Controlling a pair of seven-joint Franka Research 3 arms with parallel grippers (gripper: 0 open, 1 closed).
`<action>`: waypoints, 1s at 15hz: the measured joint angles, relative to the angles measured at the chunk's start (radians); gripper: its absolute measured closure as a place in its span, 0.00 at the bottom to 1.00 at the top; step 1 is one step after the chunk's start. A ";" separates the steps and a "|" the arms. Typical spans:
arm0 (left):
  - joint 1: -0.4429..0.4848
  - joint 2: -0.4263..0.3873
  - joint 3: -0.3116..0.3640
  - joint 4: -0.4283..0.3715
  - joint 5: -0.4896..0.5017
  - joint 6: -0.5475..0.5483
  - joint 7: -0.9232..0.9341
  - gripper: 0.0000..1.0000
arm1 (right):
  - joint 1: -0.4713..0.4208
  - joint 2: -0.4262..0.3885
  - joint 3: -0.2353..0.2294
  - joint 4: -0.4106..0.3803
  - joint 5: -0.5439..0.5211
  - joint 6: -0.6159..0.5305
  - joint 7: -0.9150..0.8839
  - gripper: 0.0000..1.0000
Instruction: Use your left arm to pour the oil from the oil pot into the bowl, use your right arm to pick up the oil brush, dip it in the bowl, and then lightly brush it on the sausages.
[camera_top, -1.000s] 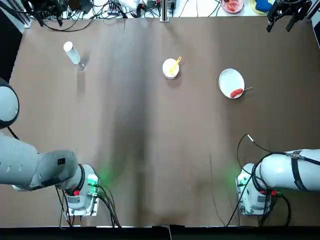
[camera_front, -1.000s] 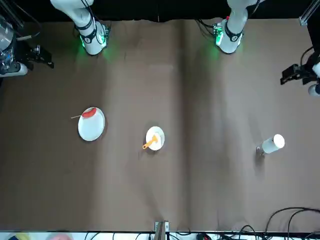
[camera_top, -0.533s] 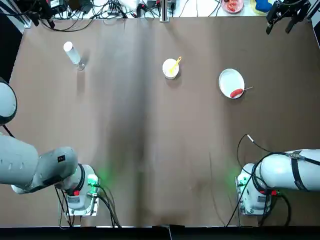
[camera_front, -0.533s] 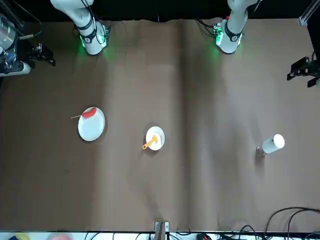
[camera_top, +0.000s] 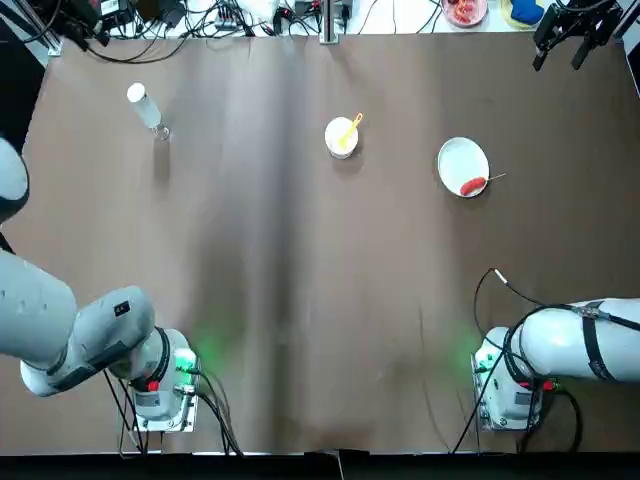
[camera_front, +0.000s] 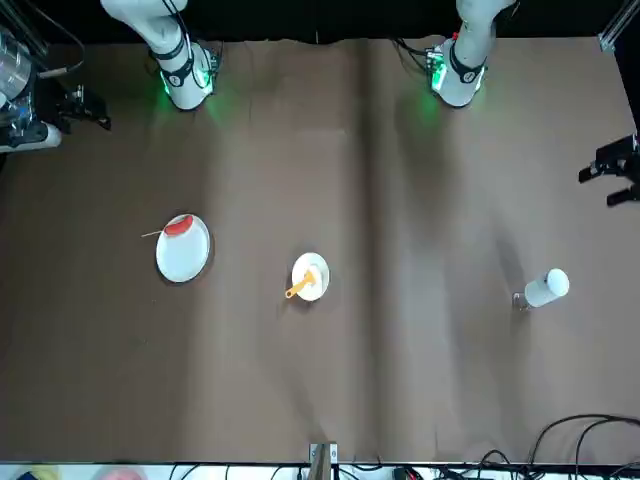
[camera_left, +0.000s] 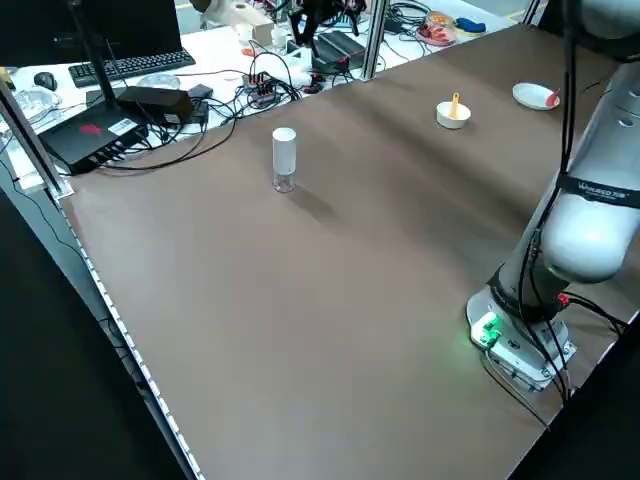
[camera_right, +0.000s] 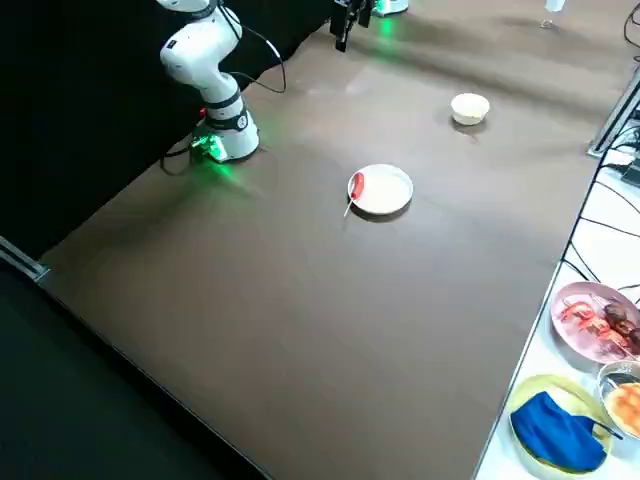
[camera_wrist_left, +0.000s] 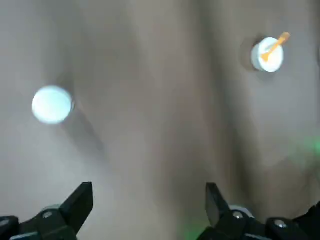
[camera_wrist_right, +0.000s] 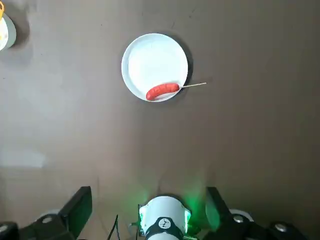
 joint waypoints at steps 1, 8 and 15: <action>0.000 0.021 -0.001 0.017 -0.013 0.011 0.063 0.01 | 0.000 0.000 0.000 0.000 0.000 0.001 0.000 0.00; 0.090 0.096 0.001 0.041 -0.146 0.050 0.591 0.01 | 0.004 0.000 0.003 0.000 0.000 0.015 0.000 0.00; 0.289 0.341 0.001 0.034 -0.432 0.033 1.260 0.01 | 0.007 0.014 -0.001 -0.002 -0.002 0.049 0.000 0.00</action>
